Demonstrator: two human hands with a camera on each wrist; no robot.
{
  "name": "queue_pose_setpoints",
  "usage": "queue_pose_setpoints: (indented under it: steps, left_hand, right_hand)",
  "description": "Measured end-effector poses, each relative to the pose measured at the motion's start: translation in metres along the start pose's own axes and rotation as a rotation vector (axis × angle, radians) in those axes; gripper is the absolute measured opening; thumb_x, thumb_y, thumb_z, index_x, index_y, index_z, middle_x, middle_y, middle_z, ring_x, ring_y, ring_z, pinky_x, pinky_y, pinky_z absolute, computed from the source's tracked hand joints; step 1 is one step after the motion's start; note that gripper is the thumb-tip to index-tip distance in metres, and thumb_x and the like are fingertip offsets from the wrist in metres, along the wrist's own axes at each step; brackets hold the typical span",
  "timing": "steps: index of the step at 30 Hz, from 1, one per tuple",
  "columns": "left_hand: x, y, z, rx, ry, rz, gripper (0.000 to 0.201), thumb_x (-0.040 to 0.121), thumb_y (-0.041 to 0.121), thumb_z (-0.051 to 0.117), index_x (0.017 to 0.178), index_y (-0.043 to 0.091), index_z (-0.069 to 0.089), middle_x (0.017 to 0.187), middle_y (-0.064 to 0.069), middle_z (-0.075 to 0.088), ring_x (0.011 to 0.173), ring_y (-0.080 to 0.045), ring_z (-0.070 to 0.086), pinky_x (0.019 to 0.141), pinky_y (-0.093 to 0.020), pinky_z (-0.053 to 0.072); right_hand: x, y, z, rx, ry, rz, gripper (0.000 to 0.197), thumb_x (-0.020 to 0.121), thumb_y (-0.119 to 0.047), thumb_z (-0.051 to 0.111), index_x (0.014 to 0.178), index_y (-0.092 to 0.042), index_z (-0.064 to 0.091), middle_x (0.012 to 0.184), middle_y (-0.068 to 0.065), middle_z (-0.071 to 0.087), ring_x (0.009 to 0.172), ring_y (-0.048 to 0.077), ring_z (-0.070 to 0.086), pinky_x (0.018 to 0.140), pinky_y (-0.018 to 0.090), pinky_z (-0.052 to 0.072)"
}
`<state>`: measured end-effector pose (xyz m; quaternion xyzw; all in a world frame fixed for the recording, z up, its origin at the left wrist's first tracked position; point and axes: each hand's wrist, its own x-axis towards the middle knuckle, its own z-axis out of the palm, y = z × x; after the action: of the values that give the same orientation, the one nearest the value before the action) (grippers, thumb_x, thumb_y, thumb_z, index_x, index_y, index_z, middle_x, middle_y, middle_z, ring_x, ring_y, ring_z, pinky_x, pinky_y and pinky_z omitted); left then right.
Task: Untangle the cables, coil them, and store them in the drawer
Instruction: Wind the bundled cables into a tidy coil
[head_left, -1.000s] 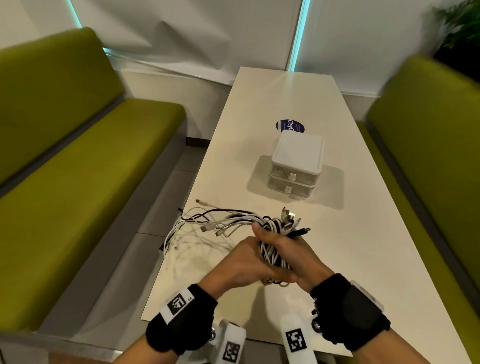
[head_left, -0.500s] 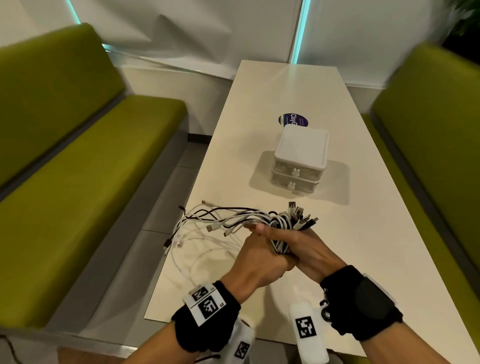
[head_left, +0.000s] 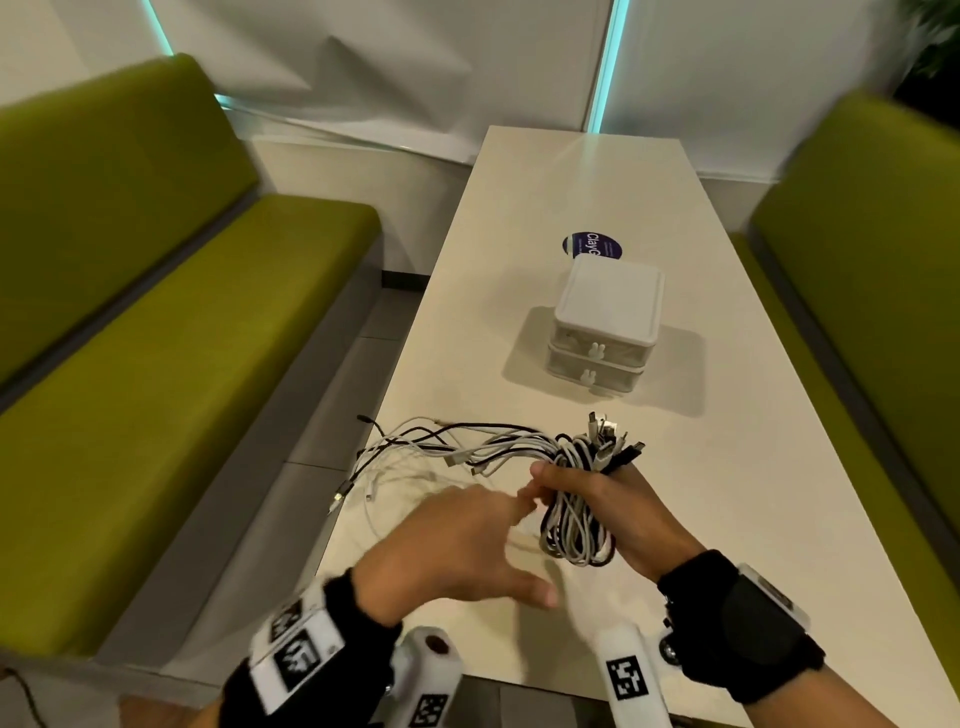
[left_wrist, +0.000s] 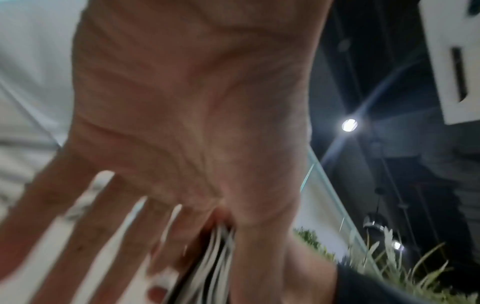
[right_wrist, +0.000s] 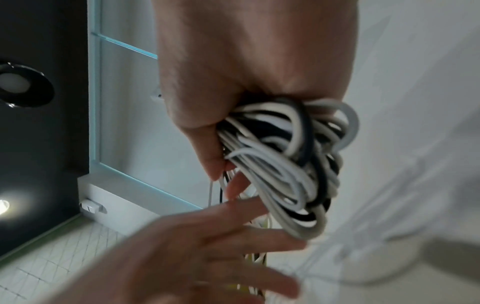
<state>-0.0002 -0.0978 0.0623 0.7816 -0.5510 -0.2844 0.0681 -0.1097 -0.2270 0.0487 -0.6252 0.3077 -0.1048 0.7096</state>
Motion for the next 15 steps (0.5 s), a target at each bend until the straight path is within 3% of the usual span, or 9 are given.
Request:
queue_pose_setpoints:
  steps: [1,3,4,5,7,8,10,12,15]
  left_hand:
    - [-0.008,-0.002,-0.008,-0.037,0.089,0.045,0.063,0.072,0.066,0.068,0.124,0.032,0.059,0.11,0.011,0.071,0.097,-0.007,0.065,0.088,-0.031,0.051]
    - [-0.016,-0.002,-0.023,-0.21,0.396,0.152,0.028,0.084,0.047,0.067,0.108,0.034,0.069,0.097,0.016,0.073,0.089,0.001,0.063,0.084,-0.028,0.051]
    - [-0.014,-0.003,-0.026,-0.251,0.55,0.207,0.025,0.087,0.04,0.065,0.112,0.034,0.068,0.102,0.016,0.071,0.095,0.001,0.061,0.088,-0.026,0.049]
    - [-0.008,-0.005,-0.028,-0.234,0.622,0.246,0.034,0.09,0.036,0.062,0.124,0.035,0.061,0.116,0.017,0.066,0.108,0.0,0.056,0.095,-0.023,0.044]
    - [0.007,-0.015,-0.029,-0.123,0.528,0.242,0.053,0.096,0.043,0.054,0.145,0.034,0.039,0.139,0.012,0.051,0.127,-0.005,0.042,0.106,-0.021,0.032]
    - [0.014,-0.022,-0.027,-0.095,0.434,0.204,0.052,0.096,0.049,0.049,0.146,0.034,0.038,0.138,0.011,0.054,0.125,-0.007,0.045,0.105,-0.023,0.031]
    - [0.026,-0.037,-0.02,-0.201,0.328,0.147,0.037,0.096,0.055,0.042,0.125,0.037,0.057,0.103,0.018,0.069,0.098,-0.006,0.06,0.094,-0.029,0.041]
    - [0.031,-0.043,-0.009,-0.412,0.321,0.126,0.036,0.096,0.057,0.041,0.097,0.029,0.064,0.071,0.017,0.065,0.075,-0.007,0.06,0.079,-0.039,0.048]
    - [0.03,-0.034,0.009,-0.586,0.408,0.152,0.049,0.089,0.068,0.032,0.083,0.027,0.058,0.056,0.01,0.052,0.059,-0.014,0.051,0.067,-0.04,0.045]
  right_hand:
    - [-0.002,0.001,-0.001,-0.028,-0.019,-0.013,0.021,0.086,-0.017,0.071,0.075,0.001,0.071,0.073,0.013,0.07,0.067,0.02,0.065,0.063,0.032,0.052]
    - [-0.004,0.004,0.001,-0.04,-0.043,-0.04,0.024,0.084,-0.02,0.072,0.063,-0.01,0.067,0.063,0.011,0.063,0.06,0.023,0.061,0.061,0.033,0.05]
    - [-0.004,0.004,0.002,-0.022,-0.05,-0.041,0.024,0.083,-0.021,0.072,0.062,-0.012,0.063,0.06,0.01,0.059,0.057,0.024,0.058,0.061,0.035,0.05]
    - [-0.003,0.003,0.004,0.004,-0.055,-0.036,0.024,0.08,-0.022,0.073,0.063,-0.011,0.059,0.058,0.01,0.053,0.053,0.024,0.054,0.06,0.036,0.049]
    - [-0.003,-0.004,0.006,0.037,-0.05,-0.032,0.024,0.077,-0.019,0.072,0.066,-0.009,0.053,0.055,0.007,0.043,0.047,0.022,0.043,0.056,0.037,0.045]
    - [-0.003,-0.007,0.005,0.048,-0.034,-0.039,0.024,0.079,-0.013,0.072,0.066,-0.009,0.052,0.053,0.006,0.04,0.044,0.021,0.038,0.054,0.036,0.043]
    - [-0.002,-0.012,0.001,0.089,0.017,-0.059,0.029,0.084,-0.004,0.067,0.062,-0.011,0.051,0.05,0.005,0.036,0.04,0.02,0.031,0.051,0.035,0.039]
    - [-0.001,-0.014,-0.002,0.138,0.073,-0.082,0.036,0.086,0.0,0.064,0.056,-0.014,0.051,0.048,0.005,0.035,0.039,0.019,0.029,0.049,0.034,0.037]
    - [0.002,-0.014,0.001,0.235,0.125,-0.086,0.038,0.086,-0.001,0.065,0.053,-0.017,0.053,0.048,0.005,0.033,0.038,0.019,0.029,0.049,0.033,0.036]
